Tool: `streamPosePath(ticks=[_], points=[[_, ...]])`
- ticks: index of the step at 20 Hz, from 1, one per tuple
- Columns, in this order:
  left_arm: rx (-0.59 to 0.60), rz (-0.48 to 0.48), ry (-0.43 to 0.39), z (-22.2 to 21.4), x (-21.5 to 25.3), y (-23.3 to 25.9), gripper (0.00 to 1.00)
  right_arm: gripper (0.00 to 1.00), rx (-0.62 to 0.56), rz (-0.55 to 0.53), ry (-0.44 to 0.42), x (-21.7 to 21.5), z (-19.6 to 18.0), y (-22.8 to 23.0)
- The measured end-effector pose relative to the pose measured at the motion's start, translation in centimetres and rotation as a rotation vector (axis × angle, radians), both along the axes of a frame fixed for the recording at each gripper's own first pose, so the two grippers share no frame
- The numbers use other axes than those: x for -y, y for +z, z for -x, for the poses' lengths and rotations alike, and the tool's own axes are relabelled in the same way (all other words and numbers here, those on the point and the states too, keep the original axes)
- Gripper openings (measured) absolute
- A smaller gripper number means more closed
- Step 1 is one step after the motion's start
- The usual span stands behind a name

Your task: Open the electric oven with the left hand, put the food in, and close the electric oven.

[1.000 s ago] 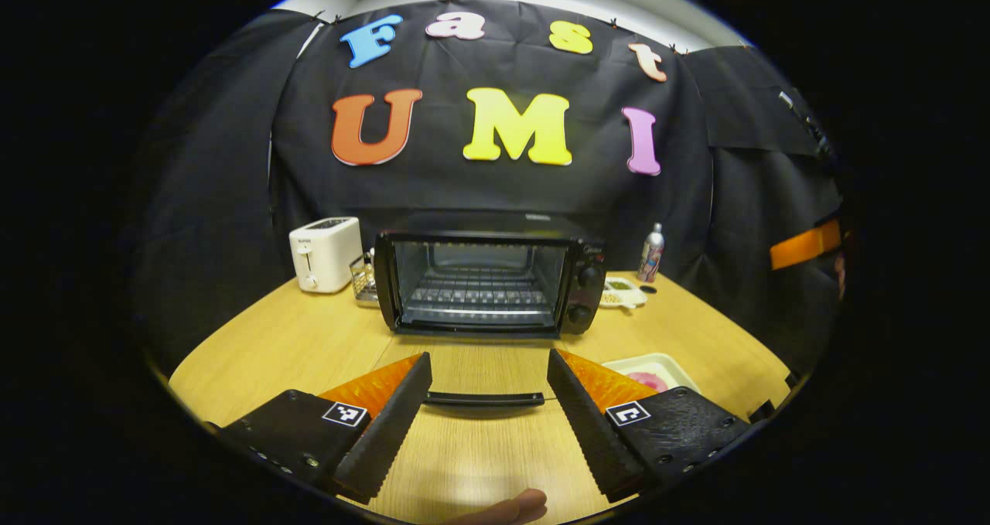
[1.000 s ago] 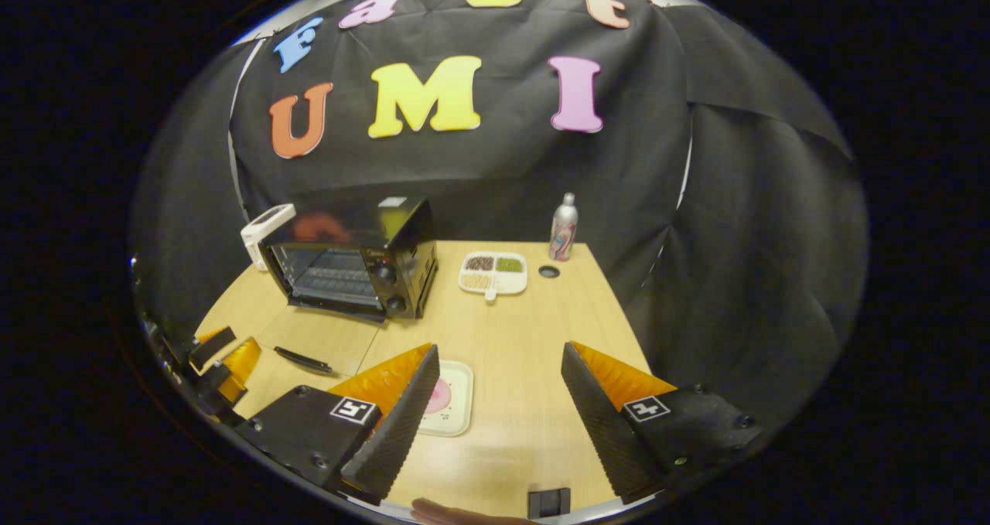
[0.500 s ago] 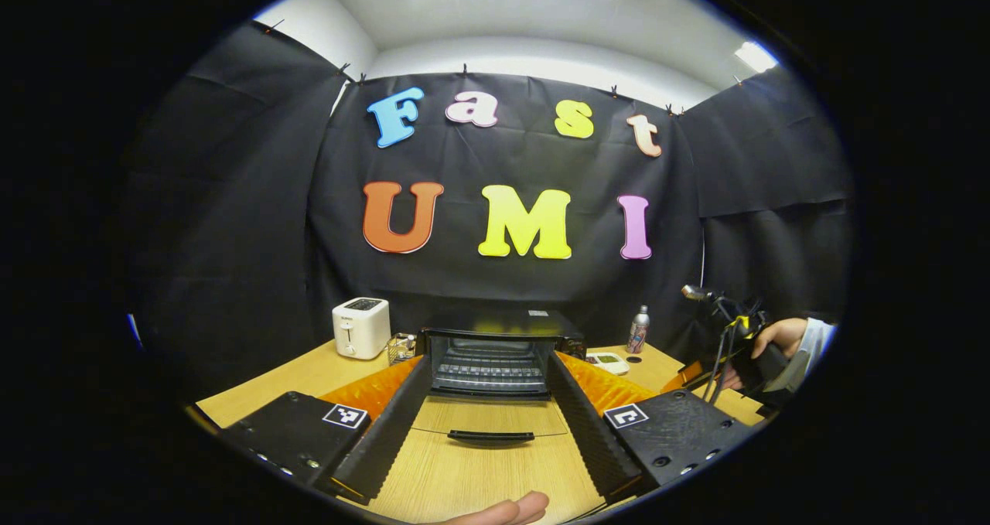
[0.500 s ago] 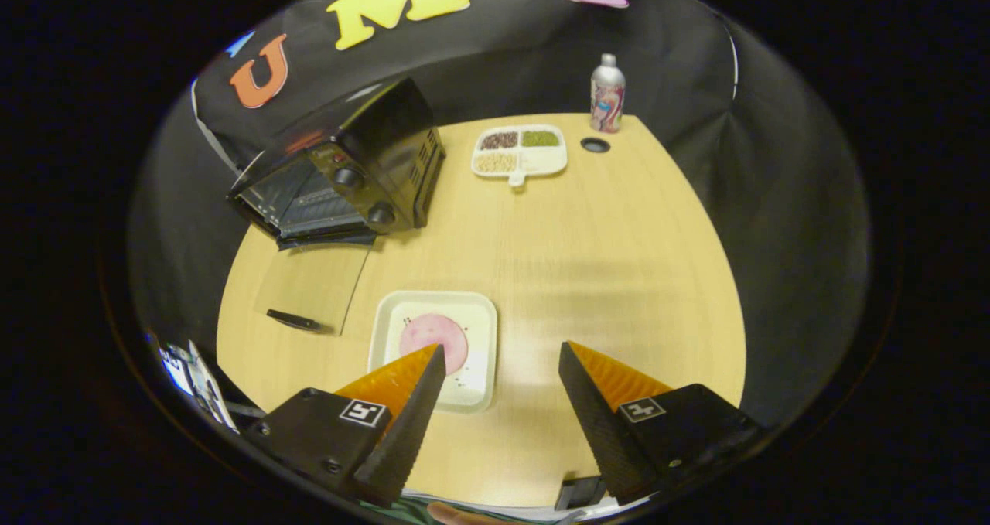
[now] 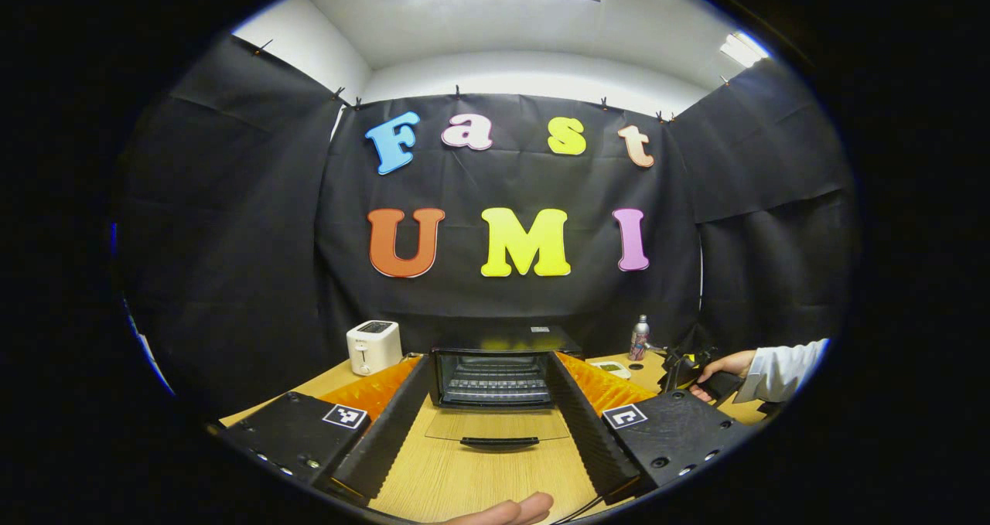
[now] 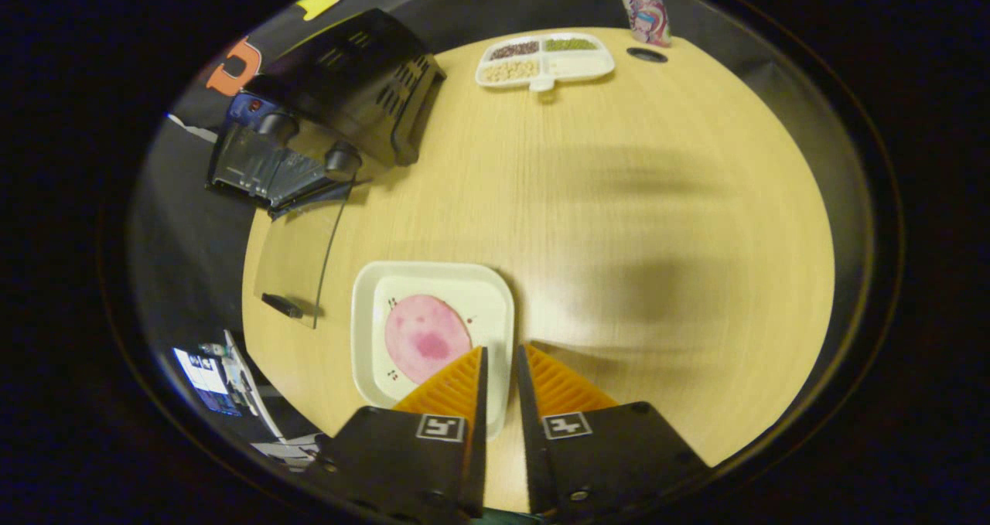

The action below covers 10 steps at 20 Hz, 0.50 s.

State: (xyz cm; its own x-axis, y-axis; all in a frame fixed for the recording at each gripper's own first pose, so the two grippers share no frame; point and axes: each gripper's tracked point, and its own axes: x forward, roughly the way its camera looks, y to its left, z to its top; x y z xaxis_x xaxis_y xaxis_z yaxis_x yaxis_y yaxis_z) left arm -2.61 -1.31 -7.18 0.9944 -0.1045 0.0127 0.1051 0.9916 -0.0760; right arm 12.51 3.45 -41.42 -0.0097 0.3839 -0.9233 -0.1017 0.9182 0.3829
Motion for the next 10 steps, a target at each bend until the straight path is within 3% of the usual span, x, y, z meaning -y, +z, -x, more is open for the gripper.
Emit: streamPosePath(ticks=[1,5,10], points=[[-0.002,-0.008,0.008,-0.1,-0.1,0.0,0.95,0.03,0.000,-0.019,0.039,-0.3,-0.3,-0.8],[-0.016,-0.024,0.018,-0.3,0.9,-0.2,0.95,0.01,-0.028,-0.079,0.012,-0.3,-0.5,-0.5],[-0.016,-0.037,-0.031,0.6,2.8,0.6,0.94,0.01,-0.001,-0.158,-0.032,0.5,0.4,-0.3]])
